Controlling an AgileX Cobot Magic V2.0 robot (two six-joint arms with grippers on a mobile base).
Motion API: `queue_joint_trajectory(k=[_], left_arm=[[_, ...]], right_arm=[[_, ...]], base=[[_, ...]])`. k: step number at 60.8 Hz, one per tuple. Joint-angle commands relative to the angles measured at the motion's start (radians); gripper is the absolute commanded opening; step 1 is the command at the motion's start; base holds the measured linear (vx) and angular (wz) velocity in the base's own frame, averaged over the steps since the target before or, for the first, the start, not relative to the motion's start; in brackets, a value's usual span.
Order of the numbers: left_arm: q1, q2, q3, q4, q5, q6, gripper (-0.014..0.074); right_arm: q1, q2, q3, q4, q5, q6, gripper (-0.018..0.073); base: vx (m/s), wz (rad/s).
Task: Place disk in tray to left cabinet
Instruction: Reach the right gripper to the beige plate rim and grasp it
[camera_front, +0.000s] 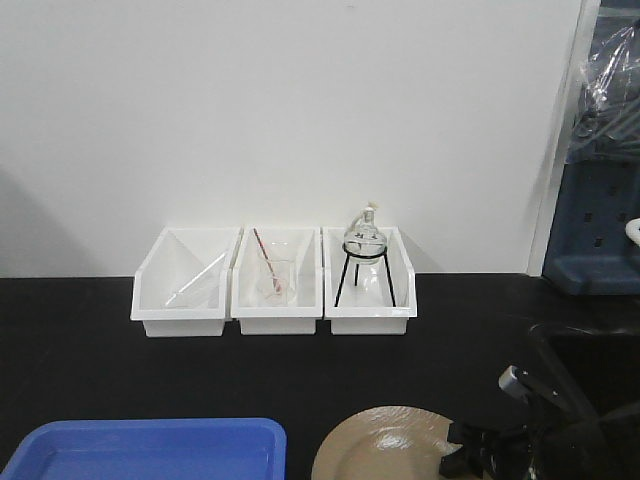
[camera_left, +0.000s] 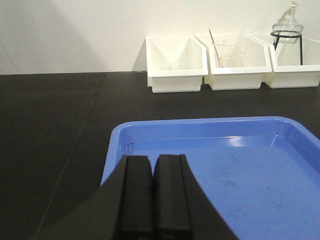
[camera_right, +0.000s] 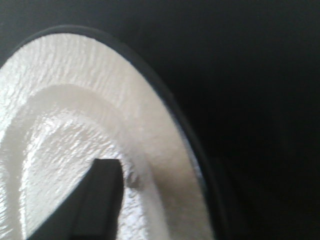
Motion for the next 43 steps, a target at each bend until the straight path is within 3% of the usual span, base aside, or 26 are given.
queue_joint_trajectory(k=[1,14,43], left_arm=[[0.0,-0.006,0.019,-0.004,-0.078,-0.006,-0.0006],[0.0,-0.006,0.019,-0.004,-0.078,-0.006,-0.0006],[0.0,-0.006,0.019,-0.004,-0.078,-0.006,-0.0006]], right_arm=[[0.005,-0.014,0.0,-0.009,0.057,-0.004,0.0235],[0.005,-0.014,0.0,-0.001,0.073,0.015,-0.0011],[0.005,-0.13,-0.003,0.132,0.1,0.019,-0.0008]], base=[[0.0,0.0],[0.0,0.0],[0.0,0.0]])
